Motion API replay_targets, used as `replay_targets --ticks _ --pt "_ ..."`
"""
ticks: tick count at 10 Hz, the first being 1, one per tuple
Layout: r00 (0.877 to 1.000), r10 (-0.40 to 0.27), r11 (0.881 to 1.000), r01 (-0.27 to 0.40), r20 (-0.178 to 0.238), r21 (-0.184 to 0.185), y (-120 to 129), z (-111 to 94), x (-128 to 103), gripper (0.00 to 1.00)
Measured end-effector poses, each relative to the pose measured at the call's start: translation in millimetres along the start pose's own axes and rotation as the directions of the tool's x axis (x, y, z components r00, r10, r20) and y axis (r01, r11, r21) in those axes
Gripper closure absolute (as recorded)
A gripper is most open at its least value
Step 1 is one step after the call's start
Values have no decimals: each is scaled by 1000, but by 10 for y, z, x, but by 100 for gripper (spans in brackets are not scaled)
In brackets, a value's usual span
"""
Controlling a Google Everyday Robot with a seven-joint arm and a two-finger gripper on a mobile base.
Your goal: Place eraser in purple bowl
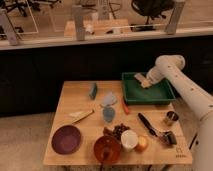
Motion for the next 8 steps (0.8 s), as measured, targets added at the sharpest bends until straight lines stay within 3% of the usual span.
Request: replay_targets --ticks 2,4,6,7,8 --pt "991 -126 991 127 33 -30 277 -80 -246 90" --pt "969 -230 971 235 86 -50 513 -186 -441 90" --pt "924 -341 929 360 173 -90 788 -336 -621 90" --pt "889 -400 893 433 224 -121 952 -399 -696 90" --pt "868 -425 872 469 256 -141 1039 -423 -744 90"
